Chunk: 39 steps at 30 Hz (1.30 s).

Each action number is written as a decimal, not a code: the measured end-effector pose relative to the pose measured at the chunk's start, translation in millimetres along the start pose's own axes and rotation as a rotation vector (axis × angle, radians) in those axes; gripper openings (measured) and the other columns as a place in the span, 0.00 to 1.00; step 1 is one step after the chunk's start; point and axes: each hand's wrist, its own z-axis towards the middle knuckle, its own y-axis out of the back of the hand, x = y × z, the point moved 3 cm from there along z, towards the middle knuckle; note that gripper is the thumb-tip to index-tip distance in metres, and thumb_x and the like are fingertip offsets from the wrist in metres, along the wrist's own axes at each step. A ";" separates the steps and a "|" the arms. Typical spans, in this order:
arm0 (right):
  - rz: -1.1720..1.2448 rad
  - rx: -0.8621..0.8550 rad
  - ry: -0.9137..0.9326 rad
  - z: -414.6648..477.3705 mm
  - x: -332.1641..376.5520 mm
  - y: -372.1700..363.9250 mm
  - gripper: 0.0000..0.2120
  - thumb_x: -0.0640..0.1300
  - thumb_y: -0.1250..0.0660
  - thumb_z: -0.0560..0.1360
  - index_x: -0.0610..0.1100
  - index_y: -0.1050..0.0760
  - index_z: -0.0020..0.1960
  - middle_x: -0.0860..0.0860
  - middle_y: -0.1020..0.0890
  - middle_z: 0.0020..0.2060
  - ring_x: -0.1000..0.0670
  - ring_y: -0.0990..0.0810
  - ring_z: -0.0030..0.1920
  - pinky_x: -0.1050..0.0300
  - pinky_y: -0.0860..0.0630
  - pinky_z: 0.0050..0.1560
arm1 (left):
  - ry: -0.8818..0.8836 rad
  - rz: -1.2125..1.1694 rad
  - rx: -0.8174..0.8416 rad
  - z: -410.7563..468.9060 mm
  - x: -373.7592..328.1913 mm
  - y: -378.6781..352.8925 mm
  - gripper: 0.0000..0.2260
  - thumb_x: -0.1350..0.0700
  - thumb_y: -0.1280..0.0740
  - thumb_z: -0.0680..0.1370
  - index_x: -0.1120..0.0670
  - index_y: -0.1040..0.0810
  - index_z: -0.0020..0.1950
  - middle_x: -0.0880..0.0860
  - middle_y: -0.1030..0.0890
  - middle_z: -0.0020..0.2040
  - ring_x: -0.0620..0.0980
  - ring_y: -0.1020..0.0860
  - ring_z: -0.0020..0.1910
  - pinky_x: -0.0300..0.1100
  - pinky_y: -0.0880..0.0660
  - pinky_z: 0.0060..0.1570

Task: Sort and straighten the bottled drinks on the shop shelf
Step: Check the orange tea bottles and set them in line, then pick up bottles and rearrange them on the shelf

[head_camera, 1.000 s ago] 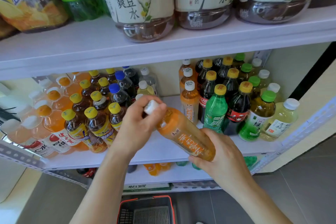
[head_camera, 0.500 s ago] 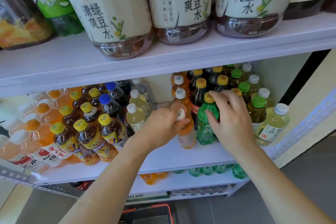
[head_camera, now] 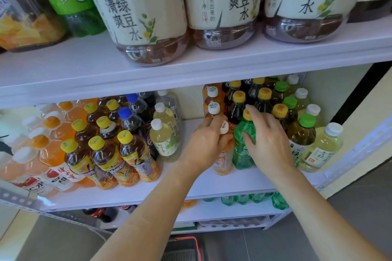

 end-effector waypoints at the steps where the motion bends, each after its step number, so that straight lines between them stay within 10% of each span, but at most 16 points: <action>1: 0.007 0.005 -0.005 -1.2 1.3 -0.2 0.30 0.37 0.29 0.73 0.40 0.33 0.73 0.39 0.23 0.54 0.38 0.23 0.52 0.41 0.22 0.50 | 0.020 -0.023 0.000 -2.0 1.8 -0.1 0.22 0.51 0.30 0.78 0.57 0.31 0.69 0.59 0.25 0.63 0.62 0.22 0.53 0.53 0.24 0.48; 5: 0.051 -0.073 -0.019 -11.8 7.8 3.4 0.29 0.36 0.30 0.72 0.40 0.33 0.72 0.39 0.25 0.57 0.39 0.25 0.55 0.44 0.22 0.52 | 0.091 -0.118 -0.138 -13.2 17.7 18.0 0.19 0.48 0.33 0.79 0.53 0.27 0.66 0.53 0.22 0.48 0.55 0.22 0.45 0.47 0.25 0.43; 8: 0.108 -0.194 -0.027 -27.0 14.2 9.8 0.25 0.33 0.31 0.72 0.39 0.30 0.68 0.41 0.26 0.57 0.40 0.26 0.57 0.46 0.25 0.56 | 0.133 0.170 -0.297 -16.4 47.6 46.3 0.14 0.58 0.35 0.78 0.57 0.23 0.64 0.59 0.21 0.55 0.60 0.24 0.54 0.49 0.26 0.49; 14: 0.274 -0.195 0.011 -55.4 42.8 12.3 0.14 0.39 0.38 0.76 0.37 0.24 0.61 0.44 0.23 0.54 0.48 0.25 0.54 0.66 0.32 0.56 | 0.349 0.836 0.251 -11.6 90.0 50.4 0.20 0.61 0.42 0.80 0.60 0.34 0.72 0.64 0.35 0.69 0.62 0.30 0.64 0.49 0.28 0.61; 24: 0.511 0.193 -0.218 -107.6 83.2 -36.3 0.17 0.38 0.31 0.75 0.52 0.26 0.61 0.56 0.24 0.56 0.57 0.24 0.54 0.58 0.24 0.50 | 0.065 0.734 0.280 -74.4 59.6 44.0 0.14 0.48 0.44 0.83 0.55 0.34 0.64 0.58 0.24 0.56 0.61 0.20 0.50 0.49 0.28 0.40; 30: 1.335 0.717 -0.863 -121.2 99.9 -48.2 0.23 0.63 0.36 0.72 0.56 0.25 0.65 0.47 0.21 0.63 0.47 0.21 0.61 0.46 0.25 0.56 | 0.092 0.125 -0.189 -120.2 48.5 134.3 0.14 0.44 0.42 0.79 0.52 0.29 0.39 0.50 0.27 0.27 0.55 0.26 0.29 0.46 0.32 0.29; 34: 1.780 1.006 -0.746 -132.5 150.5 -26.9 0.31 0.64 0.31 0.71 0.46 0.25 0.67 0.38 0.19 0.58 0.38 0.17 0.50 0.46 0.20 0.47 | 0.350 -0.464 -0.299 -143.7 66.6 164.9 0.22 0.45 0.38 0.79 0.64 0.27 0.38 0.45 0.33 0.25 0.45 0.37 0.24 0.41 0.36 0.25; 39: 1.645 0.830 -0.679 -128.7 209.5 -7.5 0.25 0.59 0.28 0.68 0.41 0.18 0.55 0.37 0.17 0.42 0.41 0.18 0.33 0.54 0.23 0.31 | 0.573 -0.784 -0.295 -177.2 96.7 179.2 0.22 0.45 0.37 0.81 0.65 0.23 0.45 0.57 0.27 0.36 0.52 0.32 0.33 0.42 0.34 0.32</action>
